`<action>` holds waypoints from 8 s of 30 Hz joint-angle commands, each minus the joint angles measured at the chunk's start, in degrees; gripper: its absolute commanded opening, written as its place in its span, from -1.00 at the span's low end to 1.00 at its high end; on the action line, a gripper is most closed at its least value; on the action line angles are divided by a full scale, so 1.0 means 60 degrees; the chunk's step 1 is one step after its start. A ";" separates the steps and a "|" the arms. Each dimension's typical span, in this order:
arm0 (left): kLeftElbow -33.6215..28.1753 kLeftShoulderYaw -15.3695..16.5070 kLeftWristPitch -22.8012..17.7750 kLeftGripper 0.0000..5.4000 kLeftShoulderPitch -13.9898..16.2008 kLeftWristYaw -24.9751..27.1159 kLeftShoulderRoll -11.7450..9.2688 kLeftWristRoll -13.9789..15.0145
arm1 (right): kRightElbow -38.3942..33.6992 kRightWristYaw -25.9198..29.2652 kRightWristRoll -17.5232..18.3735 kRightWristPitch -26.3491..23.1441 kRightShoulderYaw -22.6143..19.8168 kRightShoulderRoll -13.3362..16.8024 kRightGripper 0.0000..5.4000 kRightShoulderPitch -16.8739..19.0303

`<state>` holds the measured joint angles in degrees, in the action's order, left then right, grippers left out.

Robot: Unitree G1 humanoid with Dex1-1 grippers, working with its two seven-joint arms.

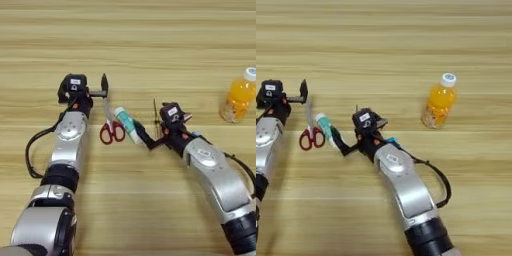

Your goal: Move the objects on the table

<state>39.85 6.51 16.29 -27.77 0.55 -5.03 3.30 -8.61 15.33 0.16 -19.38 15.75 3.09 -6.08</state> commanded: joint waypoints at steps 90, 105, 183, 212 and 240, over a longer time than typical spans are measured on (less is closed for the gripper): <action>-0.0112 0.0043 -0.0201 1.00 0.0060 0.0053 -0.0028 -0.0052 | 0.1795 -0.0430 0.0554 0.0669 -0.2420 0.0988 0.98 0.0343; -0.0149 0.0006 -0.0215 1.00 0.0069 -0.0010 0.0025 -0.0086 | 0.0418 -0.0358 0.0423 0.0917 -0.1878 0.0926 0.98 0.0985; 0.0037 0.0053 -0.0136 1.00 -0.0005 0.0027 -0.0050 -0.0064 | 0.0706 -0.0775 0.0289 -0.1092 -0.1914 0.0942 0.98 0.1280; 0.0368 0.0136 -0.0038 1.00 -0.0181 0.0141 -0.0069 -0.0012 | 0.4040 -0.0246 0.0737 -0.0357 -0.2239 0.0466 0.60 -0.0252; 0.0344 0.0231 0.0000 1.00 -0.0171 0.0087 -0.0045 -0.0055 | 0.3504 -0.0038 0.0629 0.0447 -0.1988 0.0565 -0.48 -0.0007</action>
<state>41.66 7.94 16.23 -27.98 1.21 -5.25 2.91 10.93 14.34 3.86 -14.97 3.08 6.70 -8.92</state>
